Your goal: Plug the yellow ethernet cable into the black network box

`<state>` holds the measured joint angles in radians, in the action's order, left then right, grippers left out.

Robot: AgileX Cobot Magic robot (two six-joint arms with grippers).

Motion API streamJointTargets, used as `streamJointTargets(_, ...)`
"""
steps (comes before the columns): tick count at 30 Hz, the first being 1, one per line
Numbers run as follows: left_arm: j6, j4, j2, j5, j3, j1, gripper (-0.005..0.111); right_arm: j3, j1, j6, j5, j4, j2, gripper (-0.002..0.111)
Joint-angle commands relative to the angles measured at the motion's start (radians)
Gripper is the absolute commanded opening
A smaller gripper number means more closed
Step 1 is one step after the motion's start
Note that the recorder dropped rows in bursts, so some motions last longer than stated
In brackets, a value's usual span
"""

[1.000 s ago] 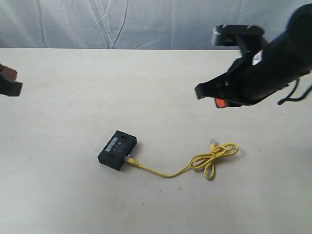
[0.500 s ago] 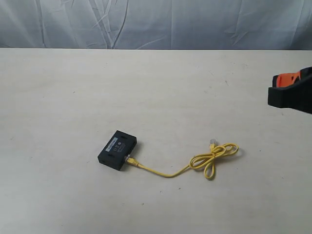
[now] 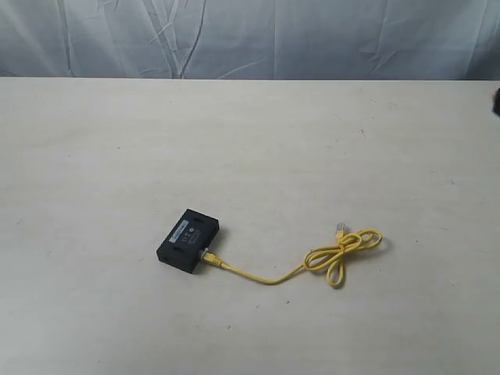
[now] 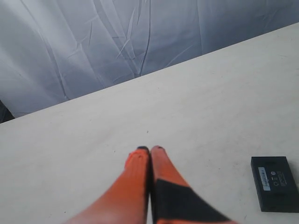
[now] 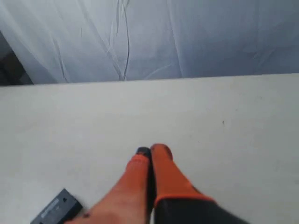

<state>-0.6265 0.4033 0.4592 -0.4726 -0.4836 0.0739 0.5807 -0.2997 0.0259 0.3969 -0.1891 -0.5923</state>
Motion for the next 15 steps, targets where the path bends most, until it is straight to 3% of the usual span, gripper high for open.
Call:
streamJointTargets(1, 0.007, 0.001, -0.005, 0.002, 0.006, -0.001, 0.000, -0.002, 0.099, 0.000, -0.004, -0.021, 0.148, 0.000)
streamJointTargets(8, 0.007, 0.001, -0.005, 0.002, 0.006, -0.001, 0.000, -0.002, 0.149, 0.000, -0.004, -0.024, 0.304, 0.000)
streamJointTargets(15, 0.007, 0.001, -0.005, 0.002, 0.006, -0.001, 0.000, -0.016, 0.149, -0.004, -0.002, 0.150, 0.336, 0.000)
